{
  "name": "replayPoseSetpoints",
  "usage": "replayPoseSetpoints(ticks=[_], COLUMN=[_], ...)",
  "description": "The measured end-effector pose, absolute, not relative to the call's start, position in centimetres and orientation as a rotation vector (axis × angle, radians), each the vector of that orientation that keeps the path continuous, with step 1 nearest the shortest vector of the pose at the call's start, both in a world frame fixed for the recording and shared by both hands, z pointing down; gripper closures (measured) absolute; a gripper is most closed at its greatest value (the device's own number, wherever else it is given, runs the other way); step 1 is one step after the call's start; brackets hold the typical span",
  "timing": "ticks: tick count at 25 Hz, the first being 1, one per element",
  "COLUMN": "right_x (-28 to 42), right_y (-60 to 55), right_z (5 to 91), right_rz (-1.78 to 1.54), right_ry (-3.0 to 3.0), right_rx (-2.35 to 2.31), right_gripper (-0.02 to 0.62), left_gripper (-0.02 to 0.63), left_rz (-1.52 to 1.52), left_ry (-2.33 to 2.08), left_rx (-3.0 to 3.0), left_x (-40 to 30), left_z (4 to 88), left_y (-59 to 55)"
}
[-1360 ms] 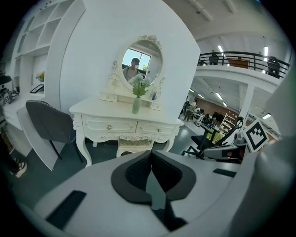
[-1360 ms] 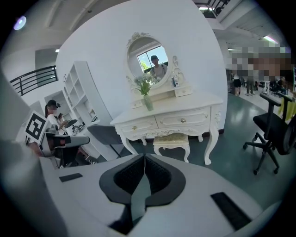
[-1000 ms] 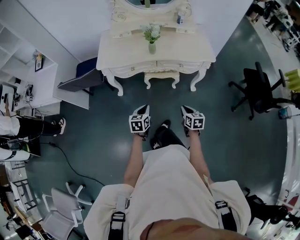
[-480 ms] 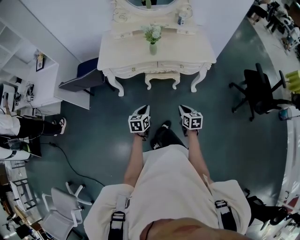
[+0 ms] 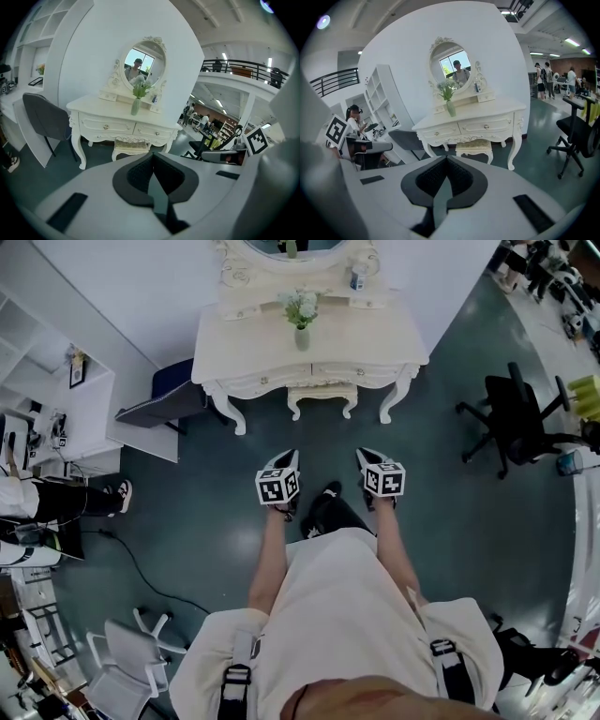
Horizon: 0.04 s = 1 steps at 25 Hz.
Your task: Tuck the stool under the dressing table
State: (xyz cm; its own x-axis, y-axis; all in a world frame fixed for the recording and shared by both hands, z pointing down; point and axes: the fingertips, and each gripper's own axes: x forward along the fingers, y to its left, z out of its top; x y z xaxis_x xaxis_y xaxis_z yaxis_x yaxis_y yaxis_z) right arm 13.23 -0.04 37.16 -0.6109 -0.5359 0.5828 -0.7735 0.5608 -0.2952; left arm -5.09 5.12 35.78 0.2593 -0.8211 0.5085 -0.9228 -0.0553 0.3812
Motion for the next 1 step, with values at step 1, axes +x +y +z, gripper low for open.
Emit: replayPoseSetpoints(ticks=[1], right_x=[13.29], right_y=[-0.24], right_z=[37.18], right_rz=[0.755], right_ry=[-2.367], right_rx=[1.065], right_gripper=[0.552], left_gripper=[0.591], left_rz=[0.199], left_ry=[-1.579], left_rx=[1.890], left_x=[-5.11], left_z=[35.79], left_y=[5.01])
